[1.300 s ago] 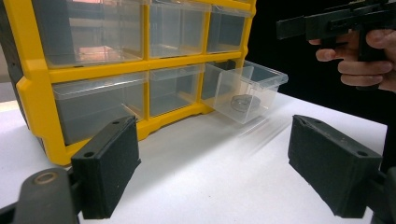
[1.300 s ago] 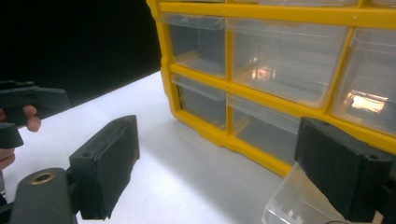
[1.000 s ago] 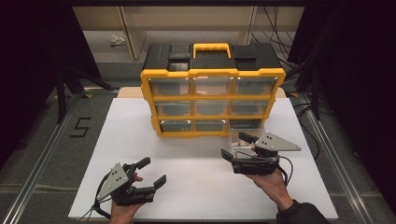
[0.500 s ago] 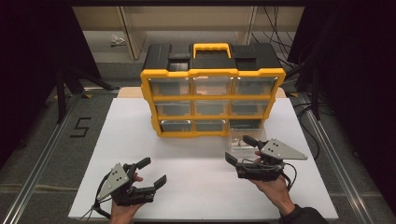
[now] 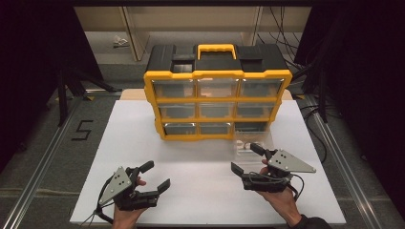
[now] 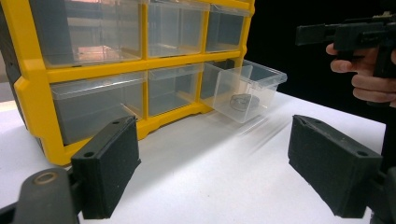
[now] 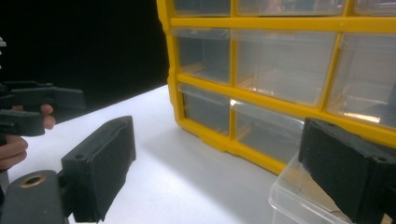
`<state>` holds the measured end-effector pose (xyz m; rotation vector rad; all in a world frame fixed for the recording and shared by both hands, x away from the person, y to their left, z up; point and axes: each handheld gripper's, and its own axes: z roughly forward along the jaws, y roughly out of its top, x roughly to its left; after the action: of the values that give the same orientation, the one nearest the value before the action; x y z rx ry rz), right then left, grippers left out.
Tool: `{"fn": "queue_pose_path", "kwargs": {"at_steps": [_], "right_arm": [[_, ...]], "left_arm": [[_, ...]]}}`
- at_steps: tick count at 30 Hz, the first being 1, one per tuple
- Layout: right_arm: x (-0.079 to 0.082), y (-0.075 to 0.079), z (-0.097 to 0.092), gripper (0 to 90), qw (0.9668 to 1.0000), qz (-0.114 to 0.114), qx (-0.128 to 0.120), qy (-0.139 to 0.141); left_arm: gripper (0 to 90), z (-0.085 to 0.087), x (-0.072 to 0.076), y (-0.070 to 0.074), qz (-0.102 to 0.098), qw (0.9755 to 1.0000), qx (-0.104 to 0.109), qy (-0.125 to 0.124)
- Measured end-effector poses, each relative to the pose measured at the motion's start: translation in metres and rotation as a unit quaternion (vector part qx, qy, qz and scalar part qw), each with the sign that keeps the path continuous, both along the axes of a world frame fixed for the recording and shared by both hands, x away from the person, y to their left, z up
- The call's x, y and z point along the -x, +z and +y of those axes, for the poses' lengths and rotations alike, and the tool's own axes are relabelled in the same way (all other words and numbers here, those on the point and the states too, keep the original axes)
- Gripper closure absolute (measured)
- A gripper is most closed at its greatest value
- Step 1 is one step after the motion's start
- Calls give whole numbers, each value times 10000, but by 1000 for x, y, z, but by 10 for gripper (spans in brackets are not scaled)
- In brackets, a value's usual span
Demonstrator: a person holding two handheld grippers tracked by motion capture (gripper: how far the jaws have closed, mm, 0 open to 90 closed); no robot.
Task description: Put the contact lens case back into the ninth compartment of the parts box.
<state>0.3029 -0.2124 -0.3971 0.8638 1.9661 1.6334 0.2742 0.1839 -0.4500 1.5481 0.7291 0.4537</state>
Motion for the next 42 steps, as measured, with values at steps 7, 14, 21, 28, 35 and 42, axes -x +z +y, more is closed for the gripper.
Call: {"fn": "queue_pose_path", "kwargs": {"at_steps": [7,14,21,28,35,42], "right_arm": [[4,-4,-4,112,9999,-61,-37,-71],[8,-7,-5,105,9999,-62,-37,-85],[11,-12,-7,101,9999,-25,-19,-113],[15,-16,-11,89,9998,13,-29,-187],[19,-21,-16,80,9996,46,-30,-294],[21,-24,-16,72,9993,19,-47,-363]], "left_arm": [[162,0,0,0,-1,10000,-5,-7],[161,0,0,0,8,10000,-2,-11],[161,0,0,0,16,10000,6,-10],[161,0,0,0,13,10000,4,-11],[161,-1,0,-1,30,10000,-11,-36],[162,-1,0,-1,36,10000,-13,-46]]}}
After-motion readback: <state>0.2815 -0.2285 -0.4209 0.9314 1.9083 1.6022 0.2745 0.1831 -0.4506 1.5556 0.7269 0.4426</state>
